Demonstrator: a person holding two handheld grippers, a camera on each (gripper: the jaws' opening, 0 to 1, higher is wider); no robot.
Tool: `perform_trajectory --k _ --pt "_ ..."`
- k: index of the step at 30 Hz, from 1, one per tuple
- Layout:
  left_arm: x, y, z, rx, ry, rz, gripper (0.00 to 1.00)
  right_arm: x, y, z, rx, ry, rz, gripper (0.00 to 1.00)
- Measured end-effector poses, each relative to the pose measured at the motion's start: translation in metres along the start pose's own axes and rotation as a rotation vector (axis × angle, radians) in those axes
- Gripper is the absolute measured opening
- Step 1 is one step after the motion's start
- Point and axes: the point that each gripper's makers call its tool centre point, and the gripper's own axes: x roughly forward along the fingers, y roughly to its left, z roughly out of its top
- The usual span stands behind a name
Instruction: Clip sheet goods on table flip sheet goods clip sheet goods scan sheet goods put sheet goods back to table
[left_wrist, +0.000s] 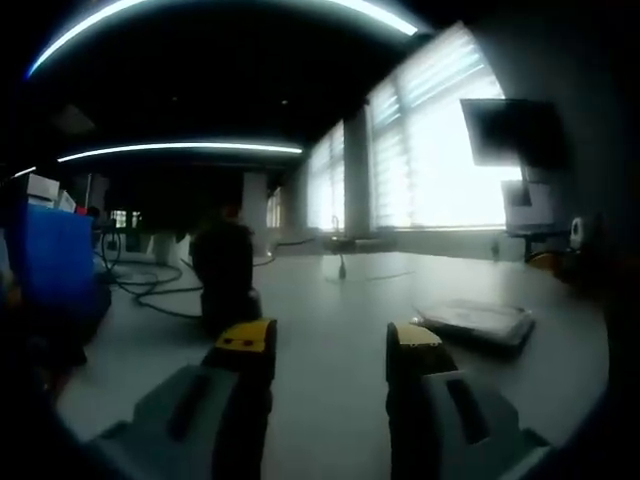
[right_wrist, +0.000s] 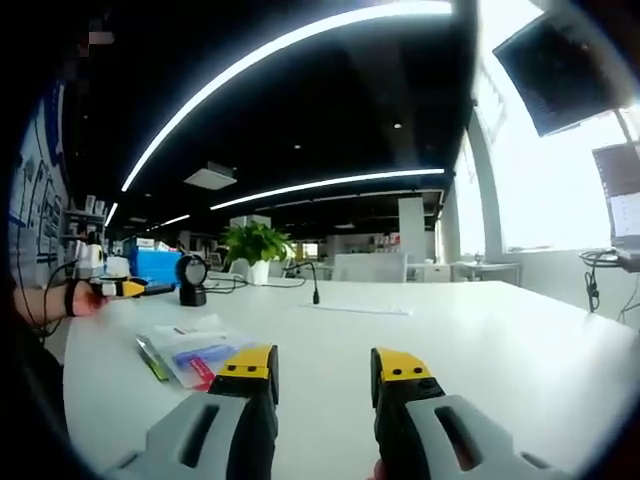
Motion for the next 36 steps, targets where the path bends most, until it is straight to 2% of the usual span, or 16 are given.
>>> perform_trajectory --k 2,5,9,14,17,20,22,23,24,27,31,34,36 --pt "0.000 0.000 0.000 0.005 0.000 -0.004 0.37 -0.001 0.007 0.007 0.047 -0.032 -0.004 0.33" --pt "-0.002 0.000 0.003 -0.013 -0.018 -0.009 0.36 0.002 0.019 0.016 0.050 -0.040 -0.002 0.34" --pt "-0.002 -0.001 0.002 -0.023 -0.014 -0.020 0.30 0.006 0.032 0.033 0.028 -0.048 0.009 0.37" --pt "-0.002 -0.001 0.003 0.001 -0.014 -0.017 0.37 0.006 0.044 0.044 -0.014 -0.038 0.020 0.38" --pt "-0.002 0.001 0.003 0.006 -0.016 -0.008 0.39 0.007 0.058 0.054 0.001 -0.051 0.050 0.38" --pt "-0.002 -0.001 0.005 0.010 -0.020 -0.013 0.42 0.009 0.073 0.061 -0.057 -0.054 0.066 0.38" --pt "-0.002 -0.005 0.013 -0.003 -0.056 -0.017 0.39 0.013 0.084 0.064 -0.108 -0.046 0.073 0.38" --pt "-0.001 -0.006 0.010 0.013 -0.044 -0.018 0.38 0.016 0.088 0.064 -0.125 -0.034 0.071 0.38" --pt "-0.001 -0.003 0.000 0.056 0.008 -0.006 0.38 0.018 0.094 0.063 -0.146 -0.020 0.078 0.38" --pt "0.000 -0.005 0.002 0.041 -0.005 -0.014 0.39 0.025 0.109 0.058 -0.169 0.009 0.107 0.39" --pt "-0.001 -0.005 0.006 0.038 -0.025 -0.015 0.42 0.029 0.119 0.053 -0.194 0.034 0.127 0.36" --pt "-0.001 -0.003 0.008 0.033 -0.034 -0.007 0.43 0.032 0.124 0.049 -0.206 0.055 0.143 0.41" --pt "-0.001 -0.002 0.008 0.027 -0.033 -0.004 0.44 0.036 0.134 0.041 -0.229 0.093 0.176 0.45"
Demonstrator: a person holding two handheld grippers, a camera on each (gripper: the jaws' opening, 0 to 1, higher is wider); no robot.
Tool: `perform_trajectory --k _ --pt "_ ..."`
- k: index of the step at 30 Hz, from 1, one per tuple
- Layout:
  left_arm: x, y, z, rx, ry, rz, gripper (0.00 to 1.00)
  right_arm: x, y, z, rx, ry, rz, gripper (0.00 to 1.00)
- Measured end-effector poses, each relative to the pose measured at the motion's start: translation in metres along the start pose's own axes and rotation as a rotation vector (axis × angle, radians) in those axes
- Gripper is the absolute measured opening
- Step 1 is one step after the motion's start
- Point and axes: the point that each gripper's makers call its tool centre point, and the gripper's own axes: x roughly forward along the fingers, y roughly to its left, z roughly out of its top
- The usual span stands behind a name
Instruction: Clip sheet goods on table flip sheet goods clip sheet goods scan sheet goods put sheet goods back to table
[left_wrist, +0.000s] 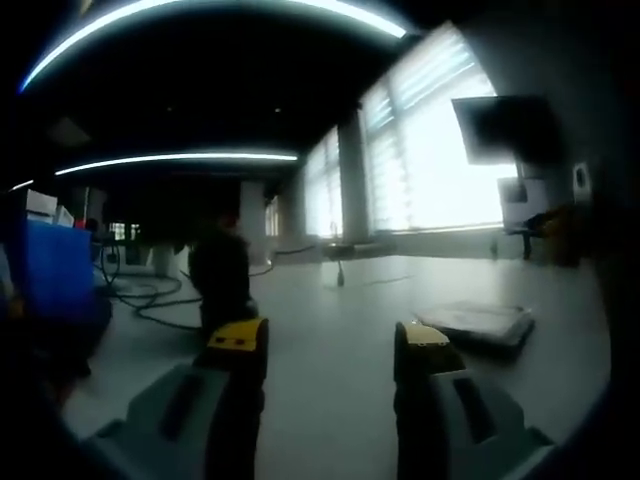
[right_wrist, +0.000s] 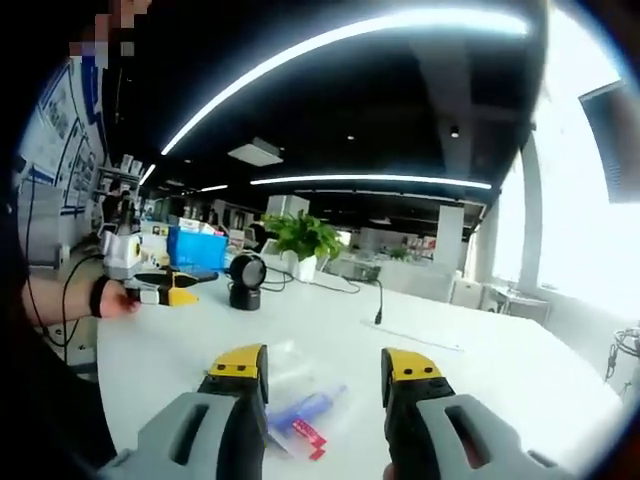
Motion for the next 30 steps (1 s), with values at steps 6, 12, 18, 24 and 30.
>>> perform_trajectory --k 6,12,18,24,30 --pt "-0.002 0.000 0.003 -0.010 -0.014 0.004 0.41 0.014 0.027 -0.006 -0.059 0.051 0.065 0.44" --pt "-0.001 0.001 0.001 -0.015 -0.008 0.007 0.42 0.018 0.045 -0.003 -0.122 0.050 0.092 0.42" --pt "0.000 0.001 -0.001 -0.012 0.001 0.007 0.42 0.024 0.055 -0.007 -0.174 0.063 0.112 0.41" --pt "-0.001 0.003 -0.001 -0.017 0.001 0.015 0.42 0.033 0.071 -0.013 -0.218 0.073 0.151 0.40" --pt "-0.001 0.003 -0.001 -0.018 0.001 0.014 0.42 0.042 0.078 -0.017 -0.257 0.082 0.155 0.38"
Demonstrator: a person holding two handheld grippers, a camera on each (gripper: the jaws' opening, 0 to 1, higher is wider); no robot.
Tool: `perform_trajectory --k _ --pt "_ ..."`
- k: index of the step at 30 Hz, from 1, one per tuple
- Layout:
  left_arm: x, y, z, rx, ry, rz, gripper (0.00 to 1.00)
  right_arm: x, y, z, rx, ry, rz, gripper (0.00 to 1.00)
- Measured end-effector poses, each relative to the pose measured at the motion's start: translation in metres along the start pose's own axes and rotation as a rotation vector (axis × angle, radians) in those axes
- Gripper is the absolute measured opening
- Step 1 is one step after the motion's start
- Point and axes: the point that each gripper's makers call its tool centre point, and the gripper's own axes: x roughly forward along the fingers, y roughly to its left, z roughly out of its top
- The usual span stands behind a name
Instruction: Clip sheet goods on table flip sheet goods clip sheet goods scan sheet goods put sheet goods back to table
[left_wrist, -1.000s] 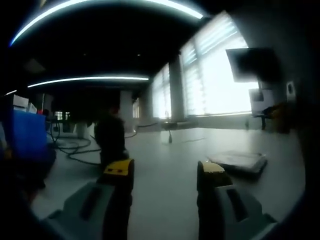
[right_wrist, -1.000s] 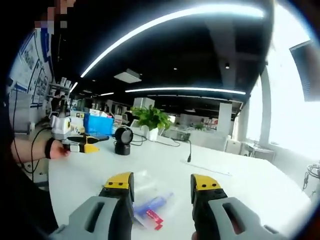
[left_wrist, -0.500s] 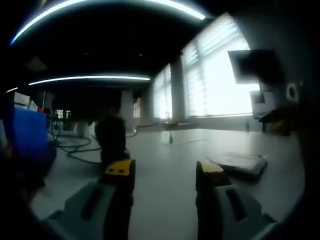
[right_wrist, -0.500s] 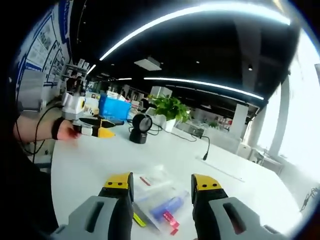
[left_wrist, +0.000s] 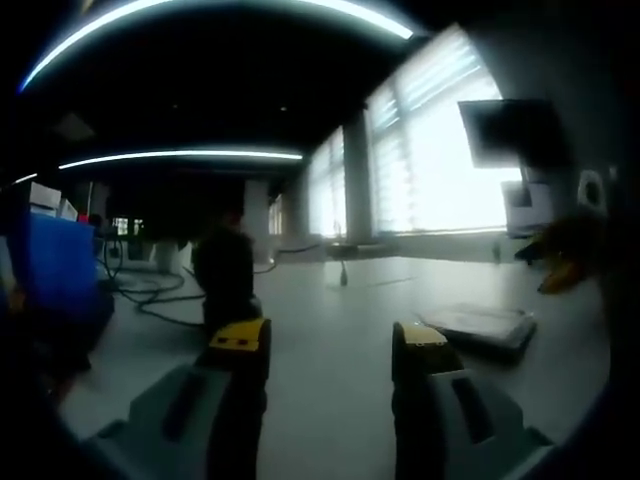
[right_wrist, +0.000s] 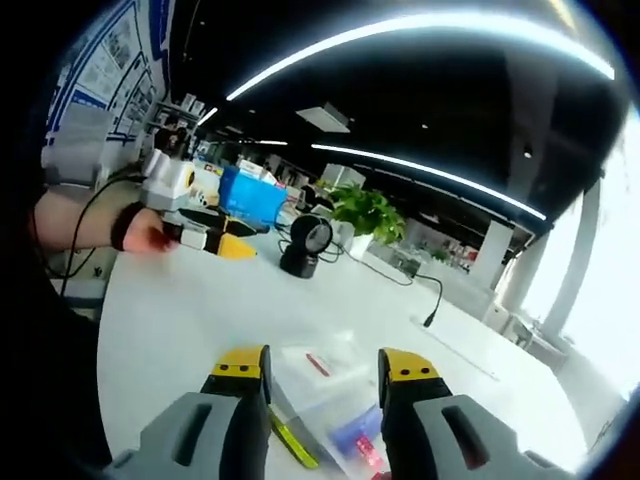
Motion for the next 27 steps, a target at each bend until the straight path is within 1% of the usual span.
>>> perform_trajectory --k 1,3,5,10,14,15,17,18,19,22,27 --pt "0.000 0.000 0.000 -0.001 0.000 0.000 0.42 0.001 0.001 -0.002 -0.013 0.009 0.002 0.38" --pt "0.000 0.000 0.000 0.002 0.000 0.000 0.42 0.002 0.003 -0.004 -0.071 0.027 0.001 0.37" --pt "0.000 -0.001 0.000 0.002 0.001 -0.003 0.42 0.004 0.007 -0.005 -0.100 0.035 0.007 0.36" --pt "0.000 0.000 0.001 0.001 -0.004 0.000 0.42 0.008 0.016 -0.009 -0.138 0.062 0.026 0.34" --pt "0.000 0.001 0.001 -0.006 -0.006 0.003 0.42 0.012 0.025 -0.010 -0.164 0.071 0.039 0.33" --pt "0.000 0.001 0.001 -0.004 -0.005 0.001 0.42 0.013 0.025 -0.010 -0.194 0.075 0.031 0.32" --pt "0.000 0.000 0.000 0.000 -0.003 -0.002 0.42 0.015 0.024 -0.011 -0.289 0.090 0.010 0.30" --pt "0.000 0.000 0.000 0.001 -0.003 -0.002 0.42 0.016 0.027 -0.013 -0.299 0.100 0.009 0.29" --pt "0.000 0.000 0.001 -0.001 -0.004 -0.002 0.42 0.017 0.029 -0.013 -0.284 0.095 0.015 0.28" --pt "0.000 0.002 0.001 -0.007 -0.008 0.002 0.42 0.020 0.033 -0.014 -0.278 0.097 0.028 0.27" --pt "0.000 0.001 0.001 -0.004 -0.008 -0.001 0.42 0.024 0.038 -0.012 -0.324 0.100 0.029 0.26"
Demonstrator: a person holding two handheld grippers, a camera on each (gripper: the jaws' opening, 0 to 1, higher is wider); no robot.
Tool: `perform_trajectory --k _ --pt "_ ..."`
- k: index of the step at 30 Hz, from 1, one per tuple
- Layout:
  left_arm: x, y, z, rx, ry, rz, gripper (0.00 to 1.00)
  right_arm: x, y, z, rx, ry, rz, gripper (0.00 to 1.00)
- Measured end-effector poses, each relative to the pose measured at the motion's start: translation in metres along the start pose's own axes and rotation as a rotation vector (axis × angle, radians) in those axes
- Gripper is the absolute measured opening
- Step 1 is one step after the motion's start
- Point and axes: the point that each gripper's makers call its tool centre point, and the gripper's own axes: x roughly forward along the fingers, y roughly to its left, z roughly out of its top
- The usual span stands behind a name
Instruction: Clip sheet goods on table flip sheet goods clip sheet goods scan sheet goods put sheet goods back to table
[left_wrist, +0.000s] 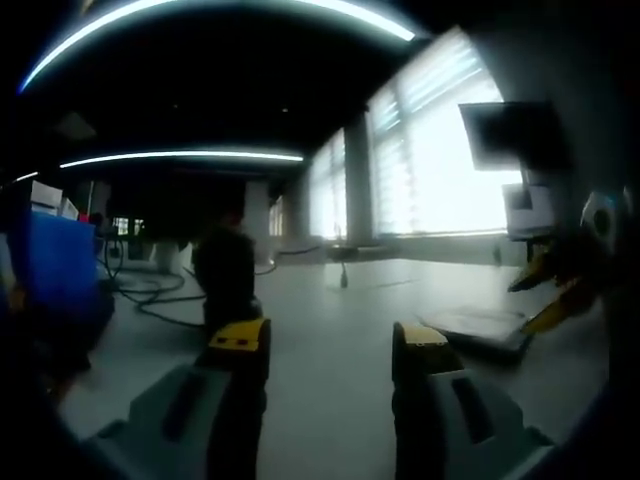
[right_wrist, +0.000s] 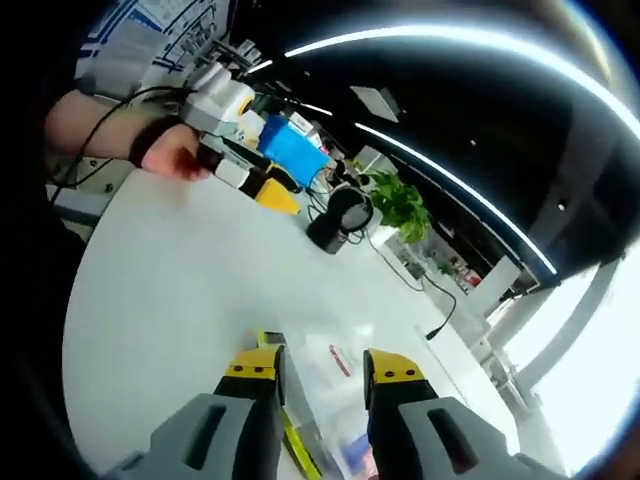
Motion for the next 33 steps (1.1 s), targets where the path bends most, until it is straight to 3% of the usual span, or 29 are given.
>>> perform_trajectory --k 15,29,33 --pt "0.000 0.000 0.001 -0.004 -0.003 0.001 0.42 0.015 0.005 -0.006 -0.043 0.024 0.000 0.16" --pt "0.001 -0.002 -0.001 -0.002 0.003 -0.010 0.43 0.027 0.015 -0.010 -0.198 0.047 -0.033 0.07" --pt "0.002 -0.010 0.003 0.004 -0.015 -0.052 0.45 0.029 0.015 -0.012 -0.218 0.055 -0.041 0.05"
